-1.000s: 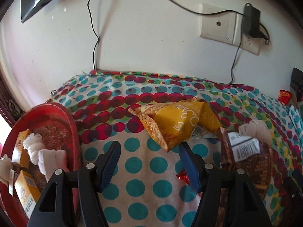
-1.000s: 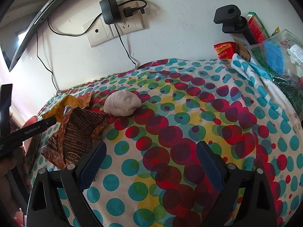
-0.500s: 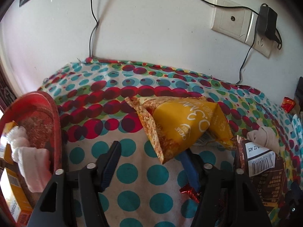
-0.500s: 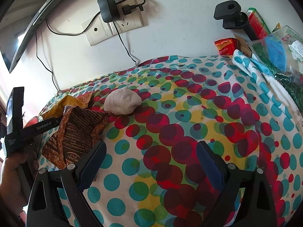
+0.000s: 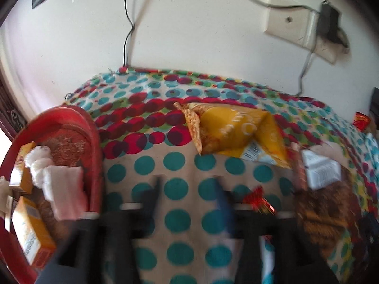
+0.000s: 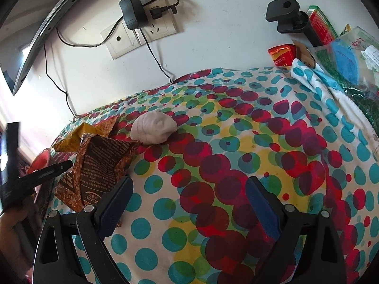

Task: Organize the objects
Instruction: 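Grasp the yellow chip bag with the left gripper, then carry the yellow bag into the red tray and open the left gripper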

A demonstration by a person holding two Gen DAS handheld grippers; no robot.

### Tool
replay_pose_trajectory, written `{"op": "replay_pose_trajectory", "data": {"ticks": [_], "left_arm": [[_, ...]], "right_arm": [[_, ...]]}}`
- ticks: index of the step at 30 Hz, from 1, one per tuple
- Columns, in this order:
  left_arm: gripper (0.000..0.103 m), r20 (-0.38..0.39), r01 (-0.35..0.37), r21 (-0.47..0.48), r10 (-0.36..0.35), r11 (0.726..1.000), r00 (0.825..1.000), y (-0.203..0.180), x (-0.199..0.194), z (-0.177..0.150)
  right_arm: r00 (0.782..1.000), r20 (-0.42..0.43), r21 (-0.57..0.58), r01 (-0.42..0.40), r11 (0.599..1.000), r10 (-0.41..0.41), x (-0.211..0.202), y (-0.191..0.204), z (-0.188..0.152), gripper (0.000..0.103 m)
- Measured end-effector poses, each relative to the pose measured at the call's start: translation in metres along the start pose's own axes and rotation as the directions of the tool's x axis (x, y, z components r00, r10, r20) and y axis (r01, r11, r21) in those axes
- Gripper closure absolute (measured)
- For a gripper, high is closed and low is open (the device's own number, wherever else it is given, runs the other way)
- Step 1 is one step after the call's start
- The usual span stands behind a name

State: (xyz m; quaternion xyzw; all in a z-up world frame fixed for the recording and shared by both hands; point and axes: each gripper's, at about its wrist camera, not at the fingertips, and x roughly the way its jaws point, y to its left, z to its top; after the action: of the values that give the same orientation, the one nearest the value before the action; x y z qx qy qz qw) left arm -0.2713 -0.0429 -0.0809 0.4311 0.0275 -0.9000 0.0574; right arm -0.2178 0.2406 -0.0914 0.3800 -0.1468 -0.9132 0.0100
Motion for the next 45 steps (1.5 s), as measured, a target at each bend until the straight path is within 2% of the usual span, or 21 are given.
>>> {"op": "replay_pose_trajectory", "data": {"ticks": [3, 5, 7, 10, 15, 17, 20, 23, 24, 27, 32, 34, 37, 40, 45], "left_arm": [[0.038, 0.052, 0.054, 0.006, -0.054, 0.999, 0.997, 0.001, -0.026, 0.007], [0.032, 0.052, 0.097, -0.048, -0.095, 0.994, 0.994, 0.003, -0.032, 0.018], [0.031, 0.050, 0.121, -0.116, -0.116, 0.986, 0.992, 0.005, -0.030, 0.030], [0.031, 0.086, 0.138, -0.199, -0.123, 0.970, 0.989, 0.007, -0.022, 0.046], [0.030, -0.009, 0.152, -0.358, -0.166, 0.921, 0.986, 0.010, 0.021, 0.055], [0.024, 0.002, 0.172, -0.419, -0.188, 0.892, 0.982, 0.013, 0.032, 0.054], [0.024, 0.006, 0.176, -0.473, -0.197, 0.863, 0.980, 0.014, 0.047, 0.056], [0.022, -0.032, 0.211, -0.505, -0.262, 0.837, 0.965, 0.011, 0.065, 0.058], [0.022, -0.045, 0.214, -0.500, -0.272, 0.839, 0.961, 0.010, 0.067, 0.059], [0.027, -0.045, 0.197, -0.464, -0.245, 0.864, 0.968, 0.003, 0.064, 0.062], [0.055, -0.038, 0.185, -0.400, -0.217, 0.898, 0.975, -0.002, 0.055, 0.064], [0.061, -0.032, 0.180, -0.383, -0.208, 0.906, 0.978, -0.001, 0.051, 0.065], [0.065, -0.014, 0.162, -0.351, -0.178, 0.922, 0.984, -0.001, 0.041, 0.067], [0.072, 0.003, 0.144, -0.307, -0.150, 0.941, 0.989, 0.000, 0.028, 0.069], [0.073, 0.049, 0.103, -0.272, -0.093, 0.957, 0.994, 0.016, 0.001, 0.071]], "right_arm": [[1.000, -0.002, -0.001, -0.001, 1.000, 0.001, 0.000, -0.001, 0.000, 0.008], [1.000, -0.003, -0.003, -0.004, 1.000, 0.004, 0.001, 0.000, 0.000, 0.008], [1.000, -0.005, -0.003, -0.010, 1.000, 0.010, 0.001, 0.000, -0.001, 0.008], [1.000, -0.005, 0.004, -0.018, 1.000, 0.018, 0.001, -0.001, -0.001, 0.008], [1.000, -0.009, 0.007, -0.030, 1.000, 0.030, 0.002, -0.001, -0.001, 0.008], [0.999, -0.009, 0.002, -0.033, 0.999, 0.033, 0.001, 0.000, -0.001, 0.008], [0.999, -0.011, 0.001, -0.039, 0.999, 0.039, 0.002, 0.001, -0.001, 0.008], [0.999, -0.013, 0.004, -0.045, 0.999, 0.045, 0.002, 0.001, -0.001, 0.008], [0.999, -0.014, 0.005, -0.046, 0.999, 0.046, 0.002, 0.001, 0.000, 0.008], [0.999, -0.015, 0.004, -0.048, 0.999, 0.048, 0.003, 0.001, 0.000, 0.008], [0.998, -0.015, 0.004, -0.054, 0.999, 0.054, 0.003, 0.001, 0.000, 0.008], [0.998, -0.016, 0.007, -0.056, 0.998, 0.056, 0.003, 0.000, 0.000, 0.008], [0.998, -0.015, 0.008, -0.058, 0.998, 0.058, 0.003, 0.000, 0.000, 0.008], [0.998, -0.018, 0.010, -0.059, 0.998, 0.059, 0.004, -0.001, 0.000, 0.008], [0.998, -0.021, 0.009, -0.061, 0.998, 0.061, 0.004, -0.001, 0.000, 0.008]]}}
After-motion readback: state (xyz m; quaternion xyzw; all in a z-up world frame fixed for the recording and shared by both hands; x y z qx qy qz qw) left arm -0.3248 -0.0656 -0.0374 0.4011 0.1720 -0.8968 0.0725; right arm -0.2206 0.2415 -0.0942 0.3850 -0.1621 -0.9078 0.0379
